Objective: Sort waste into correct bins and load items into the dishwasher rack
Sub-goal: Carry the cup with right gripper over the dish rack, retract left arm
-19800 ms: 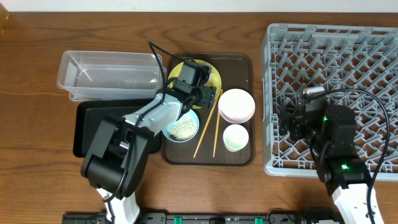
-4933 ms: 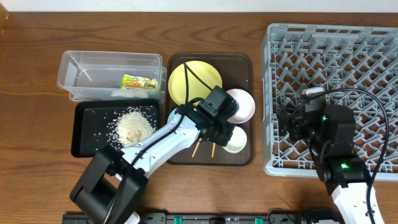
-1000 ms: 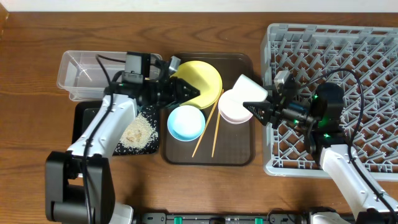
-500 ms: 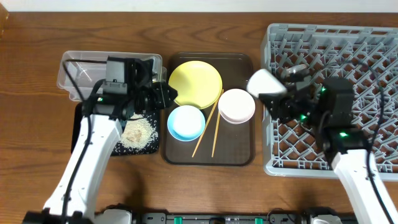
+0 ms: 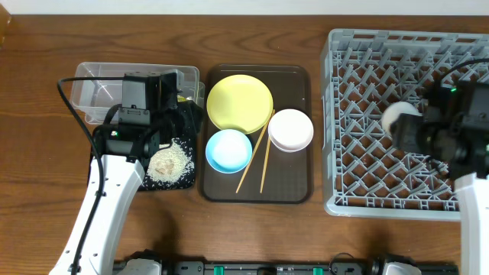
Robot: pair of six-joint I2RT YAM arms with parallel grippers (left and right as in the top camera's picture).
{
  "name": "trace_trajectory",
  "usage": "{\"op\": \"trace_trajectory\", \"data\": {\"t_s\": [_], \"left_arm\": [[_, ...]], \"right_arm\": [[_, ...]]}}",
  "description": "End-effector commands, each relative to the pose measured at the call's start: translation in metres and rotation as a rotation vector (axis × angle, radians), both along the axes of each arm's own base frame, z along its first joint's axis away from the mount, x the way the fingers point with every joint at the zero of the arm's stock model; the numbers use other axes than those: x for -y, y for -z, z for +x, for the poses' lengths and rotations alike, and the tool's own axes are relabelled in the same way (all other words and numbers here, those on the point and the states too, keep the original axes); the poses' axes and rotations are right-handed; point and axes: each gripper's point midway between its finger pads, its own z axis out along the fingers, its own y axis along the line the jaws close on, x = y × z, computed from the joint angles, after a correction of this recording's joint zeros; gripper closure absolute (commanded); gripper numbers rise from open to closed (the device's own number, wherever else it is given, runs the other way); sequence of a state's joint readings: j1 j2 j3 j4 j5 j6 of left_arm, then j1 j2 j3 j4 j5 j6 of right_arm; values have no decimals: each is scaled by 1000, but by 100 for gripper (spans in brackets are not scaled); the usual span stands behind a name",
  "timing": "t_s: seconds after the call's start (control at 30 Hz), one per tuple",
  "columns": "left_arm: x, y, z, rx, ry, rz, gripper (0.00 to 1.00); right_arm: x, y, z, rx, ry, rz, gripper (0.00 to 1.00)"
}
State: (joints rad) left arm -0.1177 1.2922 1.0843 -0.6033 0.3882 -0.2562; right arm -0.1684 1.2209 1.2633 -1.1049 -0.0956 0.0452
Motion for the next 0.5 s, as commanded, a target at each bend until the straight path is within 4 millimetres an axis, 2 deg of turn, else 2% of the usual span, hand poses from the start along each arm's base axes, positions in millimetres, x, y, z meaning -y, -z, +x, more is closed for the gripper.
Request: {"op": "trace_trajectory", "data": {"t_s": [0.0, 0.17, 0.47], "left_arm": [[-4, -1, 1, 12, -1, 23, 67], [-4, -1, 0, 11, -1, 23, 66], [-5, 2, -2, -4, -1, 25, 66]], "right_arm": [[23, -3, -1, -53, 79, -36, 99], [31, 21, -5, -183, 104, -35, 99], [37, 74, 10, -354, 101, -14, 99]]}}
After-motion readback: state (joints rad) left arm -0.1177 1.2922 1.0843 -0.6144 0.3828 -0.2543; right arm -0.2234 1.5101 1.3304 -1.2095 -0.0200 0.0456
